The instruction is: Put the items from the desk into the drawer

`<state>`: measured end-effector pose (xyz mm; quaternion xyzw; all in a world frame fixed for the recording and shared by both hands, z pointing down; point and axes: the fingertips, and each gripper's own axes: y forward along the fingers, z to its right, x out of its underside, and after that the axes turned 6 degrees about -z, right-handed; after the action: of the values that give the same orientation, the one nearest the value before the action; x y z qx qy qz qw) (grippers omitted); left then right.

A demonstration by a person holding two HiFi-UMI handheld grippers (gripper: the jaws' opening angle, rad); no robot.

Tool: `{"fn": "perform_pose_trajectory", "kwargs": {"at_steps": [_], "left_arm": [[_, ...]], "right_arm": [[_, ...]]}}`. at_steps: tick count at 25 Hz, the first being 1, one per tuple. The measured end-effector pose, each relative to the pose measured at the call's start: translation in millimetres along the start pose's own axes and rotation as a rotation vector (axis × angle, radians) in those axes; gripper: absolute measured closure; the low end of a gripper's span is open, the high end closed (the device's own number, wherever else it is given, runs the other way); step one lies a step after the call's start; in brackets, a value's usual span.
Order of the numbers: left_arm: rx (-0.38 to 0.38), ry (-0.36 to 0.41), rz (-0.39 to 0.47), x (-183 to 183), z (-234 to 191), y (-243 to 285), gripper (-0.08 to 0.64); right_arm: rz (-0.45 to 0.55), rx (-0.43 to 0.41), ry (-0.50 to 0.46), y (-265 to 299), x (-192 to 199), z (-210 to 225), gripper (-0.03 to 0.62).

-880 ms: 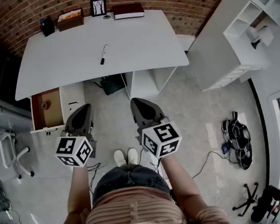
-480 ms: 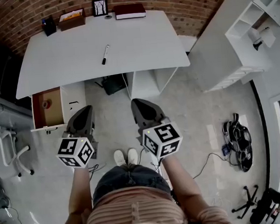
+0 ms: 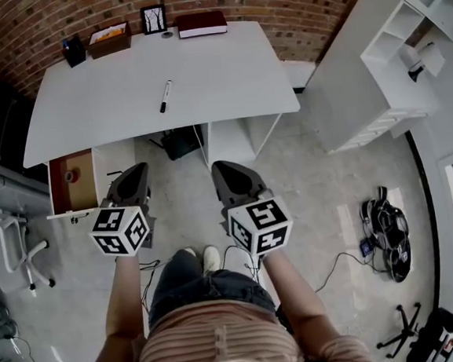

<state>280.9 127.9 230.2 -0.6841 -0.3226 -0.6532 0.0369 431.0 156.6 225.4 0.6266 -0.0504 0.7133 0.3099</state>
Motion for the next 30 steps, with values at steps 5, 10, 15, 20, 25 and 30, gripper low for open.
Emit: {"fn": "perform_pose_trajectory", "kwargs": {"at_steps": [5,10,15,20,25,30], "left_arm": [[-0.013,0.014,0.005,-18.1,-3.1,26.3,0.552],[-0.041,0.024,-0.004,-29.6,-13.7,45.2,0.552],[-0.063,0.023,-0.022,-38.8,-29.3,58.8,0.552],[-0.064,0.034,-0.032,-45.9,-39.7,80.1,0.551],[-0.046,0.023,-0.057,-48.7,-61.4,113.3,0.551],[-0.016,0.012,-0.101,-48.4,-93.9,152.1,0.548]], "right_arm": [[-0.003,0.016,0.002,10.3,-7.4,25.0,0.575],[-0.001,0.029,0.019,23.6,-16.2,44.2,0.575],[0.008,0.033,0.042,41.1,-28.0,51.1,0.575],[0.009,0.039,0.03,55.3,-35.6,56.9,0.575],[-0.009,0.063,0.035,78.7,-40.6,67.7,0.574],[-0.025,0.088,0.043,114.5,-48.7,75.3,0.574]]}}
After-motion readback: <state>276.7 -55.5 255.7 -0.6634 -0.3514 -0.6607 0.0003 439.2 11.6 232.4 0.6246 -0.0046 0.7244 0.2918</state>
